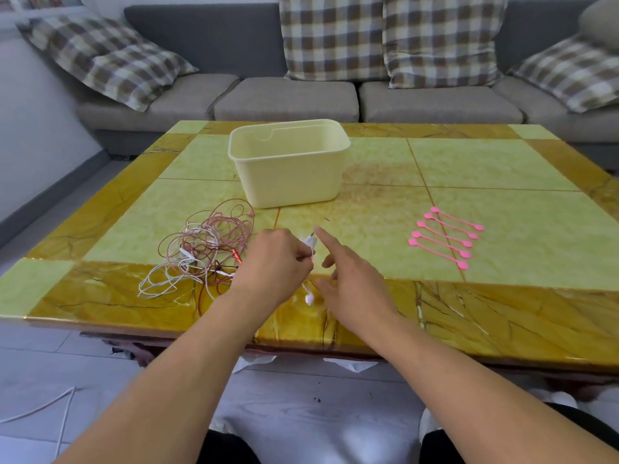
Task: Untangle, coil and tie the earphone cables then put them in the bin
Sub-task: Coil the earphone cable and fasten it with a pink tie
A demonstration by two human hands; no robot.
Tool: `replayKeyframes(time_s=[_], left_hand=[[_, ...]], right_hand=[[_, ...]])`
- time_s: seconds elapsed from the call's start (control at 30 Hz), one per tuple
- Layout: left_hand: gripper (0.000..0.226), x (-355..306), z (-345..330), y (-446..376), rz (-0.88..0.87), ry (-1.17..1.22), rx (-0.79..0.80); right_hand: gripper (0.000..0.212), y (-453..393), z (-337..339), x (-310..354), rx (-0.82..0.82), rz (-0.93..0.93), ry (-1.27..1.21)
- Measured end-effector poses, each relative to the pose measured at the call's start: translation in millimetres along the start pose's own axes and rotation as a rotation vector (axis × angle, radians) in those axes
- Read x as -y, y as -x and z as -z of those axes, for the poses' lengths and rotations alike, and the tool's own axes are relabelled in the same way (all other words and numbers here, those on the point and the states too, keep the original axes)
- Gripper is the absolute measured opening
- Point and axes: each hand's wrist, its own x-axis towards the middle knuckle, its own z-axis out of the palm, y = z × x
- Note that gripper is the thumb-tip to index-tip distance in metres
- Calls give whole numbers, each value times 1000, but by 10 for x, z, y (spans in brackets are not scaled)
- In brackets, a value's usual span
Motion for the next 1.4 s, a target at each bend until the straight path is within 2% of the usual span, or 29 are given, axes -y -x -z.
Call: replayKeyframes(time_s=[0.17,0.3,0.4,0.53,0.7,0.77,0.83,0.9,0.97,1.03,1.1,1.17,1.23,1.33,1.4], left_hand=[[17,-25,-26,-13,-167,-62,57],[18,-53,-28,0,-125,7,11],[15,-62,6,1,-66,57,27],[12,-41,5,9,-4,99,95],[16,7,-12,29,276,497,86],[16,40,-24,28,327,544,25],[17,42,-20,32,342,617,-62],[16,38,-5,30,340,705,-133],[16,17,11,35,316,787,-157],[17,-9,13,40,272,862,-154],[19,-63,3,55,233,922,-157],[18,-104,-25,74,198,945,-159],[18,-140,-61,82,163,968,-142],[21,-170,-107,73,130,957,-137],[32,-189,-121,68,152,978,-137]], right_hand=[[45,-67,157,-22,-46,111,86],[37,-78,192,-94,-134,168,45],[33,-76,187,-121,-229,255,-33],[14,-91,179,-144,-336,323,-76],[4,-101,242,-137,-346,515,106],[5,-93,264,-98,-312,572,159],[7,-69,276,-59,-228,504,181],[15,-40,307,-22,-20,280,139],[33,-20,366,-6,131,68,-26],[37,-35,444,7,77,-24,-305],[26,-97,506,2,-48,-109,-553],[35,-130,530,6,-31,-174,-731],[37,-136,515,10,9,-210,-839],[17,-137,486,-6,-12,-225,-874],[14,-141,493,-25,-33,-240,-870]])
